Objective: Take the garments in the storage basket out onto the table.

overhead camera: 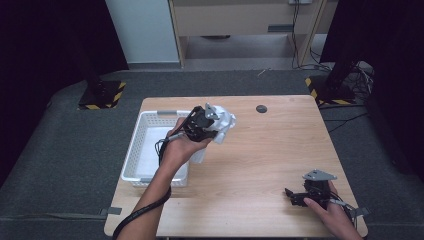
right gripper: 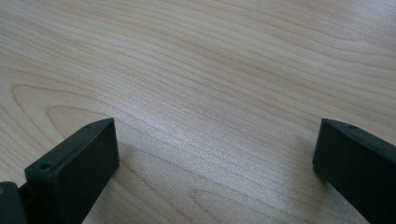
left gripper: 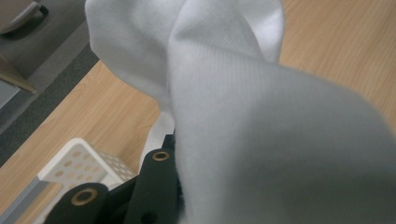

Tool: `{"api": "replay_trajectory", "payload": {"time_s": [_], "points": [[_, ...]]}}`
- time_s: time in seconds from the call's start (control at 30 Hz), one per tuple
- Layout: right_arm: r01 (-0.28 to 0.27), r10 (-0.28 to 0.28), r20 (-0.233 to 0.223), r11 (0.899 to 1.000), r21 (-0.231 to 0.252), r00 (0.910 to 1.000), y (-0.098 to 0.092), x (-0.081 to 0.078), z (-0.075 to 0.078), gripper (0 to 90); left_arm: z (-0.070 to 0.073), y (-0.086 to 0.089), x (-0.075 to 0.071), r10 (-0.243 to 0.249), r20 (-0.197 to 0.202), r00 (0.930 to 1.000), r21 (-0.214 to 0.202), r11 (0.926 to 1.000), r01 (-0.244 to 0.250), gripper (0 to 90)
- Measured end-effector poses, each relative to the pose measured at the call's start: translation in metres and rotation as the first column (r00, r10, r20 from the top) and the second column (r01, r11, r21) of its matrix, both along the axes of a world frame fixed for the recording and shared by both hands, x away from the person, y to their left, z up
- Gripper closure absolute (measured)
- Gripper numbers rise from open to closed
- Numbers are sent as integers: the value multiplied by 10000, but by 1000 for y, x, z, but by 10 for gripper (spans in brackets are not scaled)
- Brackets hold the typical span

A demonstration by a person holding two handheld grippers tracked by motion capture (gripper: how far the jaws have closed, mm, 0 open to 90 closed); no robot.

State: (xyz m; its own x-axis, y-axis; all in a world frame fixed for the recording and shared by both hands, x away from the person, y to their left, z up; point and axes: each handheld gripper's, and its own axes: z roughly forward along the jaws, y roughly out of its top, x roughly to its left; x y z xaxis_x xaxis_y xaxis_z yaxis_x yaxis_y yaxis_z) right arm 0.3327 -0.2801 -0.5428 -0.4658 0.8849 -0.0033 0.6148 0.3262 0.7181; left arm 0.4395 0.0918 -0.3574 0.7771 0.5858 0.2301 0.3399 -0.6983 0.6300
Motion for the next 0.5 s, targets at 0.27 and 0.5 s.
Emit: {"api": "replay_trajectory", "payload": {"time_s": [0.27, 0.5], "points": [[-21, 21, 17, 10000, -6, 10000, 0, 0, 0, 4, -1, -17, -3, -350, 24, 9994, 148, 9993, 350, 693], [-34, 34, 26, 10000, -10, 10000, 0, 0, 0, 4, -5, -26, -5, -514, -21, 9987, 167, 9985, 515, 693]]}}
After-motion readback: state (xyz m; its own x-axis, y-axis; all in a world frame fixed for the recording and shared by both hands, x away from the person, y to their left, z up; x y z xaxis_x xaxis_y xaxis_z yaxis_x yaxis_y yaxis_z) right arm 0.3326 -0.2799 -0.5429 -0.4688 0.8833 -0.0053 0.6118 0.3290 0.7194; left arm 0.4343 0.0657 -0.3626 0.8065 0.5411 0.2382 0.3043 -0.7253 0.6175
